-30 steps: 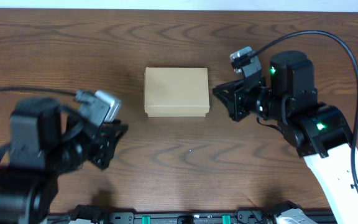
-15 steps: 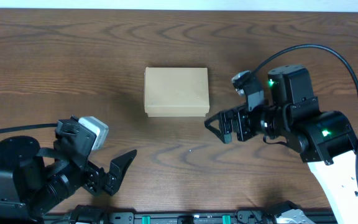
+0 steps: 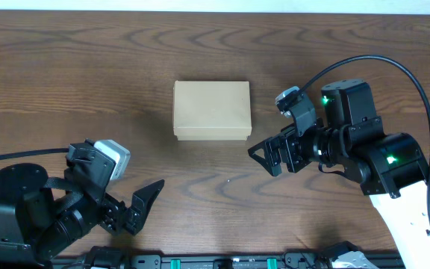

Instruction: Pack container

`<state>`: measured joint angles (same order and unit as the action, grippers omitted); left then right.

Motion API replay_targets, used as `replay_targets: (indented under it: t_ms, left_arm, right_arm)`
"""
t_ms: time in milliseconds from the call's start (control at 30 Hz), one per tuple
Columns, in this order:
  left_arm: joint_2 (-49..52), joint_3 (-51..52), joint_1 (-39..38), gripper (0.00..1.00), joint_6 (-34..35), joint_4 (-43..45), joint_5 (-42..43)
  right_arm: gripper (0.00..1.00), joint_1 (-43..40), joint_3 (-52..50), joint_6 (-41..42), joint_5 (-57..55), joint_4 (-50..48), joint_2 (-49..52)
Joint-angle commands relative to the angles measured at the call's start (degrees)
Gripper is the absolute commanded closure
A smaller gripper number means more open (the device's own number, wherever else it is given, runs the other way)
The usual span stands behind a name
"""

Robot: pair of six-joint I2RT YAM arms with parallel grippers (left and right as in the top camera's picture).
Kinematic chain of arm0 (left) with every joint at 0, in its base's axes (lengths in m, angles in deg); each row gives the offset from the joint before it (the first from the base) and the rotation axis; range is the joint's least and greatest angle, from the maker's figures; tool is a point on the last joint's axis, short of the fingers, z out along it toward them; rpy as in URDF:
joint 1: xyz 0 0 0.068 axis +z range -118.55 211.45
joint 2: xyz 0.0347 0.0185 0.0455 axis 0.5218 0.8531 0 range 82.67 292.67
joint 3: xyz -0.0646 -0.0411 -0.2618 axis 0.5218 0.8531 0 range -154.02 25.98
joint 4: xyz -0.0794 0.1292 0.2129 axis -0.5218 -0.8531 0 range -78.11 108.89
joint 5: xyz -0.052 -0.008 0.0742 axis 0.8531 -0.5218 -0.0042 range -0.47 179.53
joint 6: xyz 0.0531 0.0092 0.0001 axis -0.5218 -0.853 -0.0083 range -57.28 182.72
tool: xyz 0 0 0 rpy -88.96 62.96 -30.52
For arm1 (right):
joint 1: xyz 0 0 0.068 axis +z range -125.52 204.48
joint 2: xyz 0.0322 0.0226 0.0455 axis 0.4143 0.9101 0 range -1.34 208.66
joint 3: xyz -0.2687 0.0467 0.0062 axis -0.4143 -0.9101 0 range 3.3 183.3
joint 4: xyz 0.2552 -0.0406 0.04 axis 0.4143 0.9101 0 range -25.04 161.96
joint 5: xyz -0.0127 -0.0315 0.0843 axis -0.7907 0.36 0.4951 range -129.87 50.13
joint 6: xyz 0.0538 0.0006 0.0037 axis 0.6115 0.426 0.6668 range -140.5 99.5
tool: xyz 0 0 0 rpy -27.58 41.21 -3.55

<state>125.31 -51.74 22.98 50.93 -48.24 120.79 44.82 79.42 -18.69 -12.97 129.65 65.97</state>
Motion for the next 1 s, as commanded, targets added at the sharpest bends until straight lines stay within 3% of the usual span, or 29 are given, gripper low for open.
replay_targets:
  t_ms: [0,133,367,500,767,967]
  left_arm:
    - [0.02,-0.2,-0.24,0.05,0.46,-0.2,-0.17]
    - [-0.44,-0.17,-0.24,0.04,0.0,-0.37,-0.66]
    - [-7.32,-0.13,-0.11,0.05,-2.99,-0.44,-12.61]
    - [-12.02,-0.13,0.74,0.05,-2.99,-1.05,-14.12]
    - [-19.56,0.24,4.74,0.05,-2.91,-9.66,-16.61]
    - [-26.56,12.04,6.47,0.05,-2.75,-2.64,-15.67]
  right_arm:
    - [0.01,0.37,0.74,-1.68,-0.79,-0.04,-0.66]
    - [0.01,0.37,0.74,-1.68,-0.79,-0.02,-0.66]
    - [0.01,0.37,0.74,-1.68,-0.79,0.04,-0.66]
    - [0.01,0.37,0.74,-1.68,-0.76,0.04,-0.66]
    - [0.01,0.37,0.74,-1.68,-0.79,0.04,-0.66]
    - [0.01,0.37,0.74,-1.68,-0.79,0.04,-0.66]
